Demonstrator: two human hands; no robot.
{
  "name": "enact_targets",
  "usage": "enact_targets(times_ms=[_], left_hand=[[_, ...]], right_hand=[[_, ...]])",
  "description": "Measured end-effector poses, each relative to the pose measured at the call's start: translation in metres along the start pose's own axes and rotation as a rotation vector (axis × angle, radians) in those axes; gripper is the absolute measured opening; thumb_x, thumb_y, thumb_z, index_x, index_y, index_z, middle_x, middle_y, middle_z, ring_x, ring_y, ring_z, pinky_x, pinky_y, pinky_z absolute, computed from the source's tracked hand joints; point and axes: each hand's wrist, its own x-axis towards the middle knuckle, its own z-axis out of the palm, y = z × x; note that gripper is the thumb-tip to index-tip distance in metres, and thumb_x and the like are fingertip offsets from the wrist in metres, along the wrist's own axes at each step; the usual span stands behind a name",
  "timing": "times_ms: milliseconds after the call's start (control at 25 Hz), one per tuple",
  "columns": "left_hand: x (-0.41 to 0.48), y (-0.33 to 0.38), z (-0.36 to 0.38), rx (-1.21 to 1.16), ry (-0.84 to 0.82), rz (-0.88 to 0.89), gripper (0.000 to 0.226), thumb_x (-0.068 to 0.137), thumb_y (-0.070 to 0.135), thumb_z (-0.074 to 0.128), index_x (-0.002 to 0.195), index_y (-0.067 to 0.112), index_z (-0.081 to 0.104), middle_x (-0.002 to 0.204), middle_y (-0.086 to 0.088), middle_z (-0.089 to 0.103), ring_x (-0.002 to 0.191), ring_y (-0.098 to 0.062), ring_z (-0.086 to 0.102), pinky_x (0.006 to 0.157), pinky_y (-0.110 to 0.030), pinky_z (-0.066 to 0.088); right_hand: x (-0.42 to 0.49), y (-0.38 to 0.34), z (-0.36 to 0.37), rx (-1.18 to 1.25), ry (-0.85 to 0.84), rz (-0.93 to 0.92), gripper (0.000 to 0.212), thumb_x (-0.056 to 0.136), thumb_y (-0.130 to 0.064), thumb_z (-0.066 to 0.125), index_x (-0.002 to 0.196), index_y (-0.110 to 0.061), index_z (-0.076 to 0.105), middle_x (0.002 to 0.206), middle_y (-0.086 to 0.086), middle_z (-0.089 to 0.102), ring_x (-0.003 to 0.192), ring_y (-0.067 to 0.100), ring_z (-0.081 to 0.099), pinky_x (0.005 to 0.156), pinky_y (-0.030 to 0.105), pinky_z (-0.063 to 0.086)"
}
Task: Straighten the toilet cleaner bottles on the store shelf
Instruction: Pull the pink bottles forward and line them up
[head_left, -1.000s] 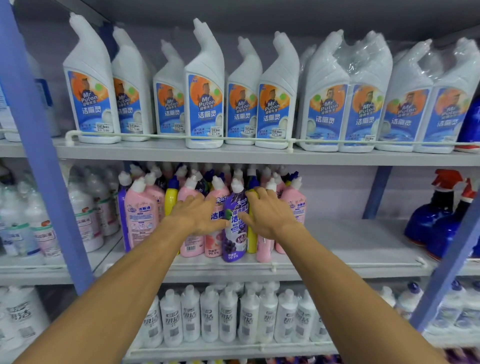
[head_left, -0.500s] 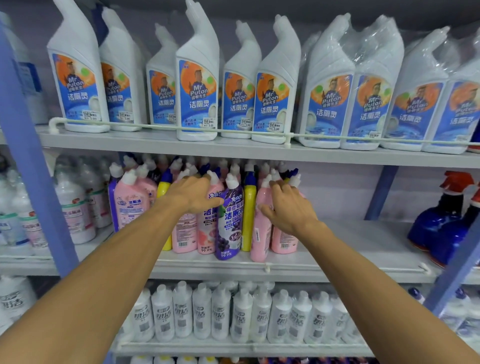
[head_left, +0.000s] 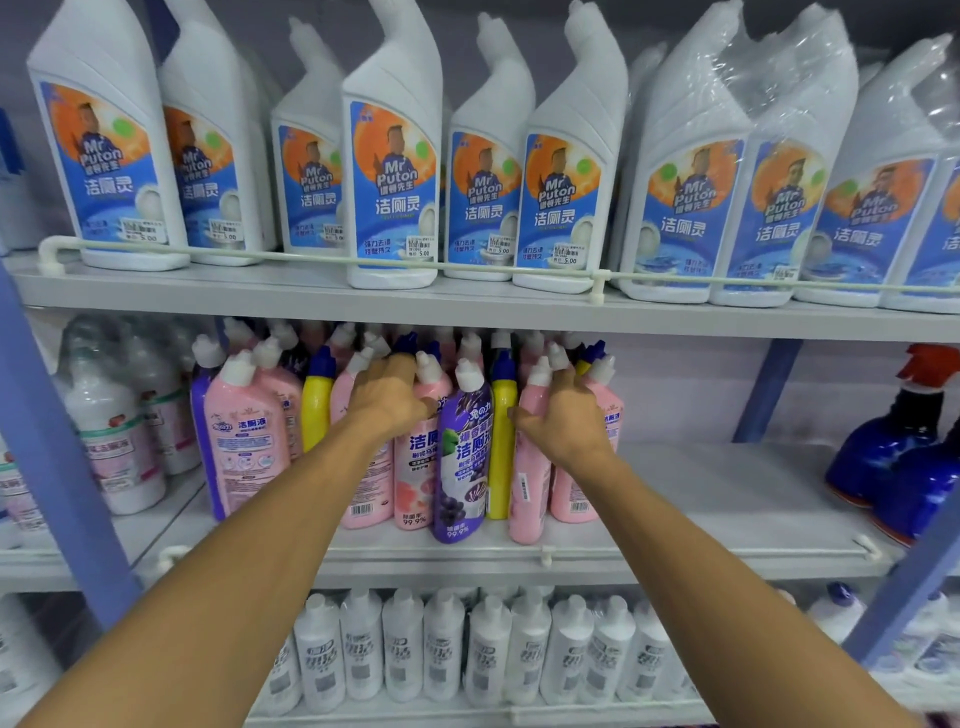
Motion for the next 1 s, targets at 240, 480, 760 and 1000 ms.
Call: enact_targets(times_ms=[240, 480, 760, 1000], left_hand=[[-0.006, -0.005, 0.016, -0.124, -0.006, 0.053, 0.062, 0.076, 0.034, 0.081, 0.123, 0.013, 0.046, 0.120, -0.016, 0.058, 0.110, -0.039, 0.058, 0.084, -0.038, 0.048], [-0.019, -0.015, -0.007, -0.254, 0.124, 0.080, 0.056, 0.071, 0.032, 0.086, 0.116, 0.016, 0.057, 0.117, -0.009, 0.068, 0.110, -0.034, 0.063, 0.089, -0.041, 0.053], [-0.049, -0.014, -0.050, -0.310, 0.159, 0.207, 0.049, 0.069, 0.027, 0.088, 0.111, 0.019, 0.065, 0.107, 0.002, 0.072, 0.097, -0.021, 0.068, 0.089, -0.044, 0.056], [-0.069, 0.015, -0.045, -0.357, 0.129, 0.260, 0.048, 0.067, 0.034, 0.087, 0.108, 0.026, 0.063, 0.104, 0.005, 0.071, 0.094, -0.017, 0.069, 0.087, -0.047, 0.057]], right_hand=[[-0.003, -0.005, 0.000, 0.069, 0.024, 0.076, 0.061, 0.083, -0.030, 0.077, 0.132, -0.007, 0.049, 0.107, 0.016, 0.067, 0.095, 0.037, 0.066, 0.078, 0.037, 0.054], [-0.014, -0.004, -0.018, 0.136, 0.028, 0.049, 0.017, 0.080, -0.018, 0.072, 0.087, -0.008, 0.060, 0.070, 0.000, 0.058, 0.064, 0.015, 0.055, 0.050, 0.023, 0.035], [-0.024, -0.010, -0.048, 0.245, 0.009, -0.130, 0.012, 0.077, -0.019, 0.073, 0.085, -0.013, 0.067, 0.075, 0.004, 0.069, 0.064, 0.013, 0.058, 0.057, 0.031, 0.046], [-0.016, 0.008, -0.070, 0.351, -0.049, -0.211, 0.025, 0.077, -0.021, 0.076, 0.100, -0.013, 0.071, 0.092, 0.008, 0.076, 0.086, 0.026, 0.073, 0.079, 0.051, 0.061]])
